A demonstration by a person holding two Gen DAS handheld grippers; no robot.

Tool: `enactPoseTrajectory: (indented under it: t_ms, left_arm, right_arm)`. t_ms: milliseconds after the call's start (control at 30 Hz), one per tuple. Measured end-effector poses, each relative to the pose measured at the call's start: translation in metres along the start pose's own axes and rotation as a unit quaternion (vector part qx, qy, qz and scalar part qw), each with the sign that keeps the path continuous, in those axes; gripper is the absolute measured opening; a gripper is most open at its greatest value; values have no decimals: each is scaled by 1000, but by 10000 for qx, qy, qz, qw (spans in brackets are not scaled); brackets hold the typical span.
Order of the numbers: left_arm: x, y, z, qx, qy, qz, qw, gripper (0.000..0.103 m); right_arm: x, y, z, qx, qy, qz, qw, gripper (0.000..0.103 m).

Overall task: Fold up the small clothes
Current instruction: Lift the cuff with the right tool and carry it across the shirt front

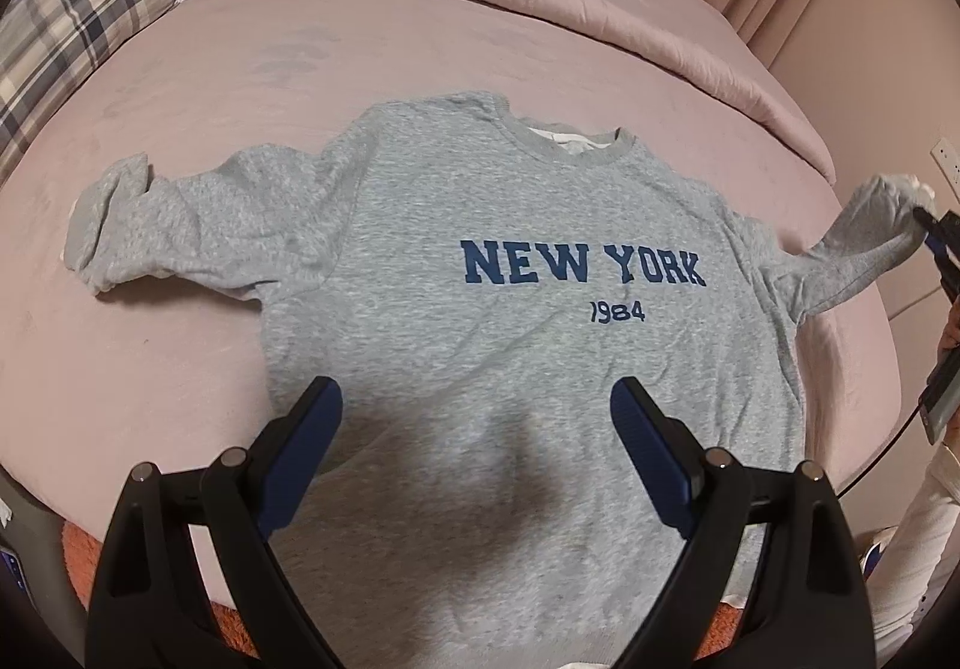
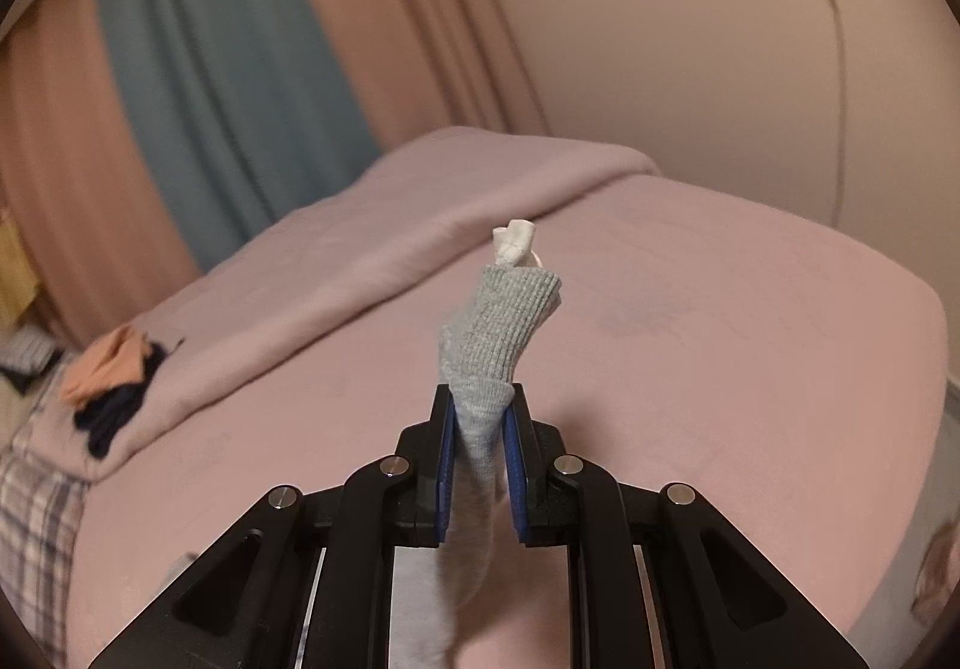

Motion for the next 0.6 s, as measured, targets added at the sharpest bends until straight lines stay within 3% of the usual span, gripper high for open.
enactPoseTrajectory:
  t_ms: [333,600]
  left_arm:
    - [-6,15,-2,-129,-36,25,9999,91]
    - [-5,24,-2,-229,-45,15,9997,91]
  right_arm:
    - [-6,62,-33,-788,383,600,9943,15]
    - [-7,107,-68,-1465,715,915,9824,15]
Point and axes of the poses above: each gripper's, at about its wrist camera, not at the fingertips, and x roughly the way its jaws point, y to its left, z to its top, the point moved 1 cm from there along x, roughly the way its jaws point, and after that the axes turned 13 degrees about x, right-handed, at the moved point
